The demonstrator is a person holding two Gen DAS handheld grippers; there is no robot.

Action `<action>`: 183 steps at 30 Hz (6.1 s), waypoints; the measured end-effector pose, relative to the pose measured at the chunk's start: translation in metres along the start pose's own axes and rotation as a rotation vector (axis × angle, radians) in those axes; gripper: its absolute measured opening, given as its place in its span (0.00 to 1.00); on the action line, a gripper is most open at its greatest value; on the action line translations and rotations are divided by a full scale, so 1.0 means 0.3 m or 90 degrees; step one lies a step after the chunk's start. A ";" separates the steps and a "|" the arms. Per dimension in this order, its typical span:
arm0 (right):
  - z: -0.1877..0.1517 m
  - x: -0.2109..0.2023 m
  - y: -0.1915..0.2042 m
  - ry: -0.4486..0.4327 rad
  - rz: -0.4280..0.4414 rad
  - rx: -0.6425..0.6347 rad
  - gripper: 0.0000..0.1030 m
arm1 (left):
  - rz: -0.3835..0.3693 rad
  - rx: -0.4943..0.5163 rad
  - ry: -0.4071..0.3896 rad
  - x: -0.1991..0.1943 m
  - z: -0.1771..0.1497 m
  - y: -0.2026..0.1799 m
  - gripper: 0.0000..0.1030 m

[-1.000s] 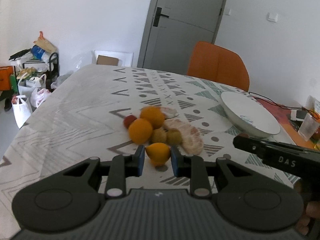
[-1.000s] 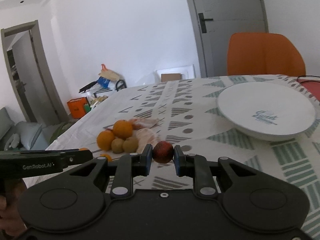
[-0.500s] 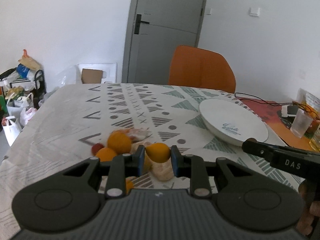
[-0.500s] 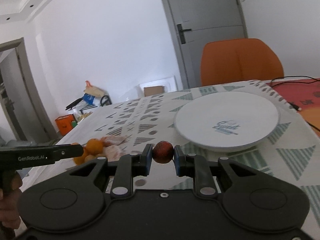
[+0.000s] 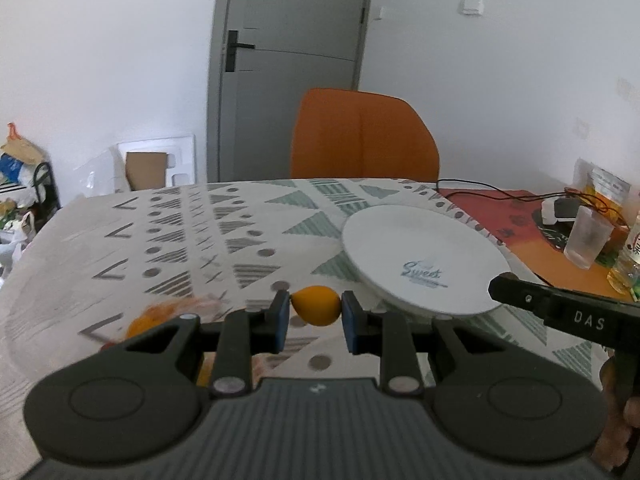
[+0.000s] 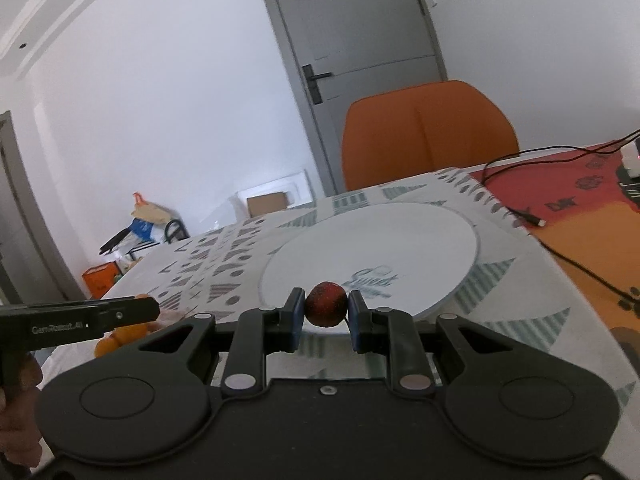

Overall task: Organize fruits
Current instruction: 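Carry the apricot and plum to the white plate and release both, then move both grippers back to the fruit cluster, then grasp an apricot with the left gripper while the right gripper grasps a kiwi, then carry the apricot and kiwi to the white plate and release both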

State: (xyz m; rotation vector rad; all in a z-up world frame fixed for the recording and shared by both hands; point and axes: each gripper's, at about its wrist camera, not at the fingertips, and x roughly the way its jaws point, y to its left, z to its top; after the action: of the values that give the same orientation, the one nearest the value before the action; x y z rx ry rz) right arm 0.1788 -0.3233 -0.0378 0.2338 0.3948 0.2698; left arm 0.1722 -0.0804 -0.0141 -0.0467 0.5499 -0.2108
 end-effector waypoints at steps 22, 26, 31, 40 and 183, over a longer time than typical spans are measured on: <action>0.041 0.038 -0.105 -0.043 -0.034 0.013 0.39 | -0.038 0.038 0.023 0.220 0.099 -0.169 0.25; 0.037 0.028 -0.127 -0.039 -0.040 0.029 0.39 | -0.043 0.041 0.025 0.238 0.108 -0.191 0.26; 0.035 0.016 -0.134 -0.043 -0.048 0.036 0.48 | -0.041 0.049 0.016 0.227 0.117 -0.210 0.29; 0.030 -0.005 -0.092 -0.045 -0.043 0.026 0.67 | -0.008 0.037 0.015 0.155 0.106 -0.149 0.49; -0.004 0.053 0.162 -0.007 0.041 -0.051 0.19 | 0.044 -0.048 -0.010 -0.087 -0.004 0.130 0.21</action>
State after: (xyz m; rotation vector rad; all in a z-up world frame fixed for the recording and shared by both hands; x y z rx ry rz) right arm 0.1822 -0.2726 -0.0311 0.1689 0.3651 0.3473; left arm 0.1571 -0.0367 -0.0057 -0.1020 0.5426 -0.1222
